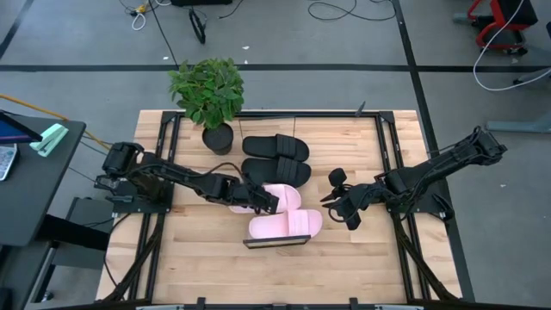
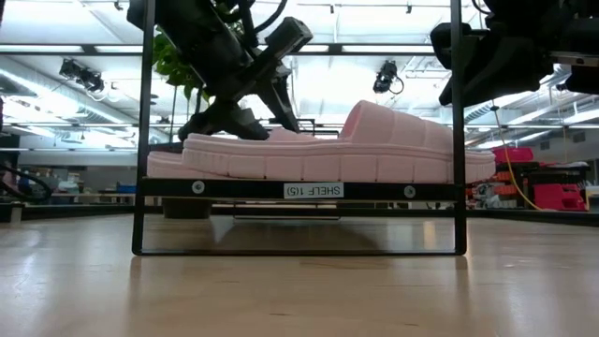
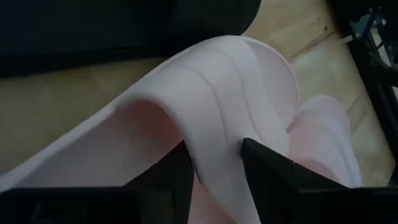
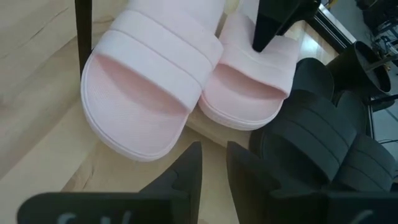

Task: Pick and place slides into the shelf
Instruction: Put the pink slipper on the shelf, then return to Home Position

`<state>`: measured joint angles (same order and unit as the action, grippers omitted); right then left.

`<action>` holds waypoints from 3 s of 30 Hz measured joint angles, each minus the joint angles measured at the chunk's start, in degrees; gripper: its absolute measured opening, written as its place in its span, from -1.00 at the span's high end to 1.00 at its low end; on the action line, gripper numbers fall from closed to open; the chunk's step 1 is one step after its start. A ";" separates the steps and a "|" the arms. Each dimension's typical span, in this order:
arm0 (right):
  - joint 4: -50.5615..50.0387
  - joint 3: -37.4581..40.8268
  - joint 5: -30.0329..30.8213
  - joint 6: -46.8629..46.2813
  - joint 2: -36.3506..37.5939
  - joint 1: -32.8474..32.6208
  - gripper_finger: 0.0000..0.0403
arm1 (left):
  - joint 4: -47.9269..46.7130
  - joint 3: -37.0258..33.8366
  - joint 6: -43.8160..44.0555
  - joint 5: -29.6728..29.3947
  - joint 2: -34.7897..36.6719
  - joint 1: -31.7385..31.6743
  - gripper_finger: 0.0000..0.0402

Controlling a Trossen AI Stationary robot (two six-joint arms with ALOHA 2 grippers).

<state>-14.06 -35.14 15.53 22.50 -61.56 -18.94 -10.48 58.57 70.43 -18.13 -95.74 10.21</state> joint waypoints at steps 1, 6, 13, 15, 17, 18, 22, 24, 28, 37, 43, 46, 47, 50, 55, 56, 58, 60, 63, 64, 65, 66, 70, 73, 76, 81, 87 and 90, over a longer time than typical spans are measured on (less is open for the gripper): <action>0.00 0.00 0.00 0.00 0.00 0.00 0.60 | 0.11 0.03 -0.47 -0.06 -0.42 -0.05 0.28; 0.04 0.00 0.00 0.00 0.00 0.01 0.60 | 1.15 0.16 -0.59 2.03 -3.28 -0.19 0.22; 0.42 0.00 -0.24 0.02 0.00 0.00 0.60 | 5.12 0.12 -1.26 6.67 -5.07 -0.27 0.25; 0.35 0.00 -0.24 0.07 0.00 0.00 0.60 | 5.80 0.00 -2.38 7.01 -3.87 -0.26 0.27; 0.21 0.00 -0.24 0.07 0.00 0.00 0.60 | 6.30 -0.09 -3.25 7.02 -2.86 -0.19 0.28; 0.09 0.00 -0.24 0.08 0.00 0.00 0.60 | 6.33 -0.11 -3.50 6.95 -2.28 -0.17 0.28; 0.18 0.00 -0.23 0.24 0.00 0.02 0.60 | 6.92 -0.12 -3.92 7.54 -0.76 -0.45 0.24; 0.17 0.00 -0.23 0.46 0.00 0.02 0.60 | 6.98 -0.19 -4.08 7.45 -0.54 -0.45 0.22; 0.18 0.00 -0.24 0.42 0.00 0.02 0.60 | 6.93 -0.17 -4.28 7.16 -0.46 -0.47 0.22; 0.17 0.00 -0.22 0.20 0.00 0.02 0.60 | 3.78 -0.05 -2.16 9.46 -0.28 -1.11 0.29; 0.15 0.00 -0.22 0.17 0.00 0.02 0.60 | 1.38 -0.04 -2.09 9.43 1.26 -1.09 0.24; 0.17 0.00 -0.23 0.17 0.00 0.02 0.60 | -0.53 -0.04 -2.15 9.16 2.10 -1.17 0.21; 0.17 0.00 -0.22 0.15 0.00 0.02 0.60 | -1.27 -0.02 -2.27 9.14 2.23 -1.17 0.20; 0.17 0.00 -0.24 0.12 0.00 0.02 0.60 | -3.50 -0.02 -2.52 9.21 2.25 -1.31 0.19; 0.15 0.00 -0.22 0.04 0.00 0.02 0.60 | -4.63 -0.02 -2.55 9.76 2.32 -1.04 0.19; 0.15 0.00 -0.22 0.04 0.00 0.02 0.60 | -4.99 -0.02 -2.53 9.59 2.58 -0.98 0.19; 0.14 0.00 -0.23 0.04 0.00 0.02 0.60 | -5.91 -0.02 -2.77 9.12 3.20 -0.96 0.21; -0.06 0.00 -0.22 0.04 0.00 0.02 0.60 | -8.76 -0.10 -3.19 7.89 4.54 -0.96 0.23; -0.33 0.00 -0.24 -0.49 -0.02 0.02 0.60 | -11.29 -0.09 -4.74 4.92 7.46 -0.86 0.27; -0.29 0.00 -0.22 -0.70 -0.02 0.02 0.60 | -11.91 -0.09 -5.42 3.43 8.61 -0.46 0.29; -0.35 0.00 -0.23 -0.87 -0.02 0.02 0.60 | -12.53 -0.11 -6.52 1.56 9.96 0.10 0.30; -0.58 0.00 -0.22 -0.90 -0.02 0.03 0.60 | -12.21 -0.09 -7.65 -0.61 11.03 0.69 0.31; -0.62 0.00 -0.22 -1.19 -0.02 0.04 0.60 | -12.34 -0.04 -11.29 -10.06 15.28 4.15 0.34; -0.70 0.00 -0.22 -1.99 -0.02 0.04 0.60 | -13.74 -0.07 -13.46 -15.86 16.72 7.09 0.34; -0.99 0.00 -0.20 -2.08 -0.02 0.04 0.60 | -14.42 -0.07 -16.11 -20.72 16.82 9.80 0.34; -0.68 0.00 -0.20 -2.10 -0.02 0.07 0.60 | -11.73 -0.99 -20.78 -29.70 16.80 14.48 0.36; -0.25 0.00 -0.17 -2.08 -0.02 0.07 0.60 | 25.13 -12.87 -40.65 -23.94 18.44 13.95 0.53; 0.57 0.00 -0.16 -2.17 -0.02 0.07 0.60 | 42.94 -18.44 -51.99 -16.09 18.14 11.37 0.65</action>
<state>-13.49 -35.14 15.37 20.33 -61.58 -18.87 32.46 40.13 18.43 -34.22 -77.60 21.59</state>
